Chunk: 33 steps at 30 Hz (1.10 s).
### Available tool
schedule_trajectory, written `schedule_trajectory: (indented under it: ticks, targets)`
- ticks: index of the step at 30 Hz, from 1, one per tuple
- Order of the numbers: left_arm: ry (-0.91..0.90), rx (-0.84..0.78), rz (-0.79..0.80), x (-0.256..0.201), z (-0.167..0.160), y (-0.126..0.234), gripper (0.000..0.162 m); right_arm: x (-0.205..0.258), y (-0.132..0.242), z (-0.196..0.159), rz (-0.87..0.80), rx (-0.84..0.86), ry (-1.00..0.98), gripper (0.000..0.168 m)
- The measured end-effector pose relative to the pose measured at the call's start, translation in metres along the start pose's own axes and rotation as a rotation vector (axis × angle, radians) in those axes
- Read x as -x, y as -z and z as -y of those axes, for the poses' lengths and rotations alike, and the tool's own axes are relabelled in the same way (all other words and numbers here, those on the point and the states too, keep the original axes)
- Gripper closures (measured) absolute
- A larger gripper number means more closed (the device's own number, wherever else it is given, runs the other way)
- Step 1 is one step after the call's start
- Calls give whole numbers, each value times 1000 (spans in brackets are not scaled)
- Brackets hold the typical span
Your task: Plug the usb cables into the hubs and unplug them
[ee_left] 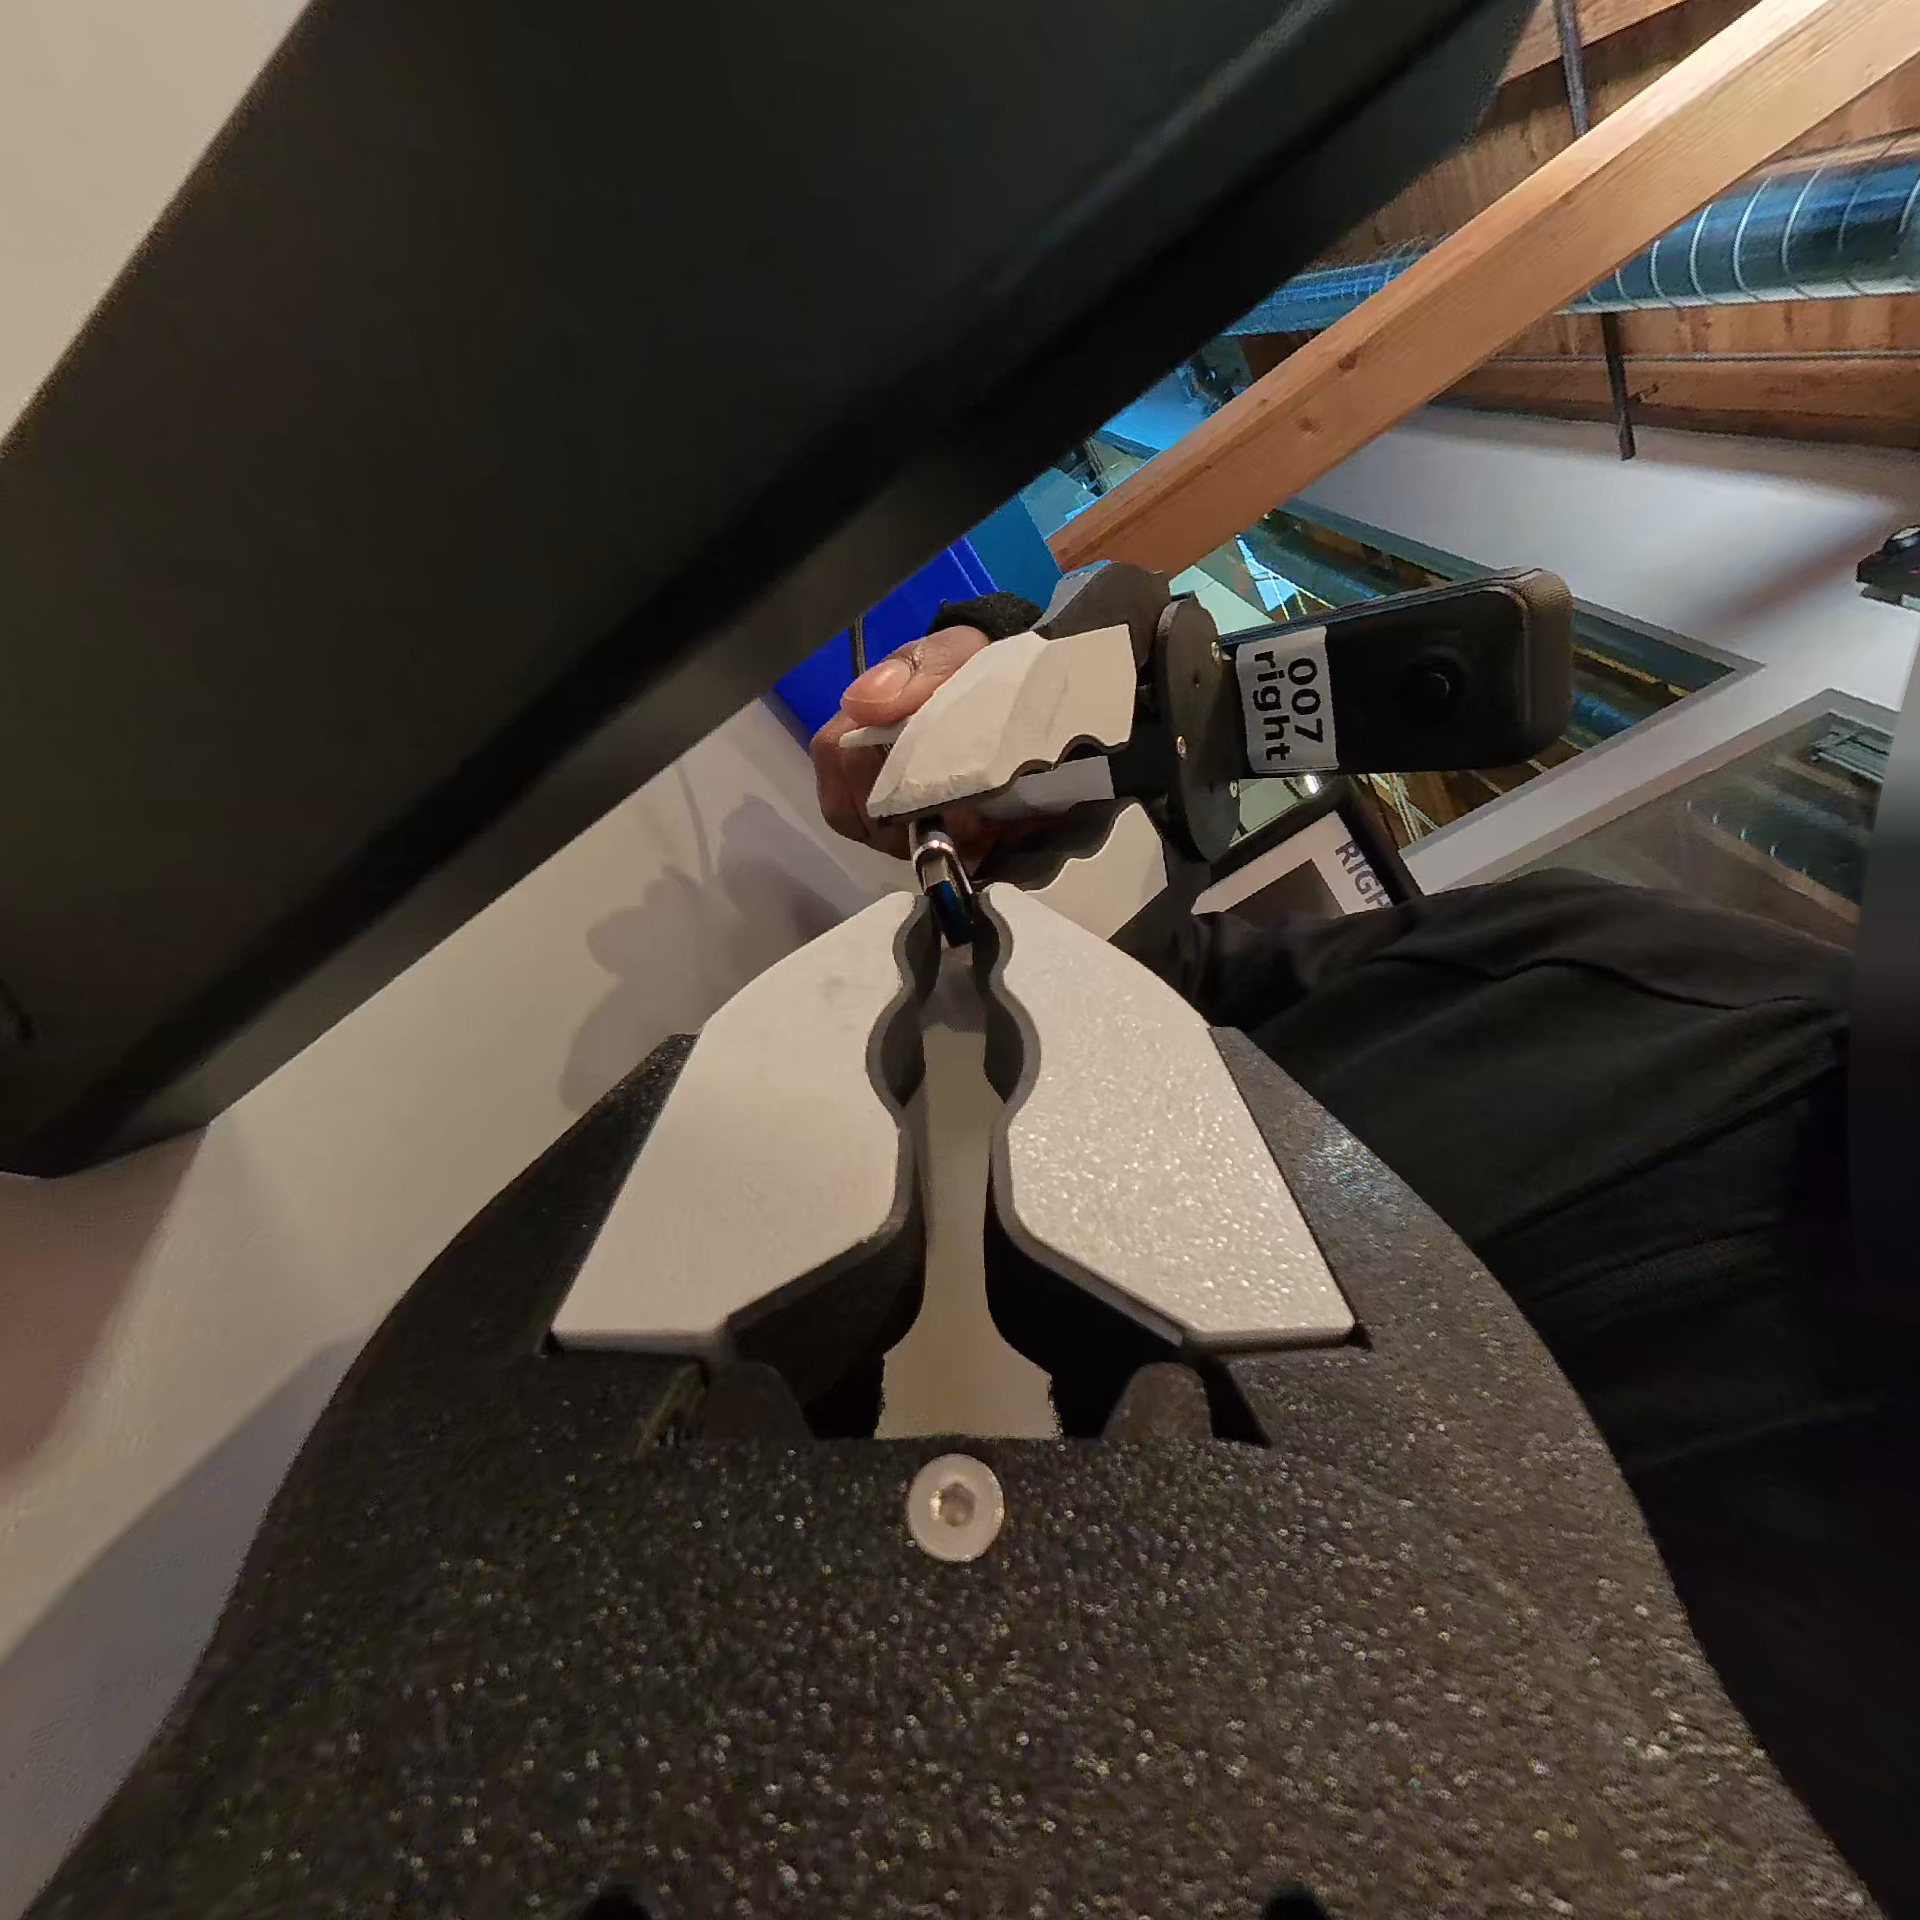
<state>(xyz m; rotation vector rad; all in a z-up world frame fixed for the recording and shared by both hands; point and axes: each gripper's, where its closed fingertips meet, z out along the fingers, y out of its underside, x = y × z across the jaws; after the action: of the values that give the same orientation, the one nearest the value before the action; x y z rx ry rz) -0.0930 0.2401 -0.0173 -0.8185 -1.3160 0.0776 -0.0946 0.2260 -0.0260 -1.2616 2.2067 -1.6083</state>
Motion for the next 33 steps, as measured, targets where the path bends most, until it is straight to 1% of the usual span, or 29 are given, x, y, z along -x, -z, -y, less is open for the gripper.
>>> schedule_trajectory:
  ticks: [12, 17, 22, 24, 25, 26, 29, 33]
  targets:
    - [33, 11, -9, 2, -1, 0, 156, 3, 0, -1, 33, -25, -145, 151]
    - [59, 2, -9, 4, 0, 0, 156, 2, -1, -4, 29, -17, -167, 151]
    - [48, -8, -8, 3, 2, 1, 155, 2, -2, -2, 29, -11, -195, 151]
    - [16, 3, 0, 1, 0, 2, 153, 3, -2, -1, 39, -15, -215, 151]
    - [-12, 14, 20, 2, -1, 3, 150, 2, -2, -1, 36, -18, -222, 151]
    - [-47, 22, 43, 3, -1, 6, 146, 0, -1, 0, 30, -21, -229, 152]
    - [-174, 29, 95, 2, 3, 18, 142, -6, 1, 1, 13, -26, -253, 152]
    - [-391, -4, 275, 11, 20, 44, 140, -12, -1, -4, -9, 5, -277, 152]
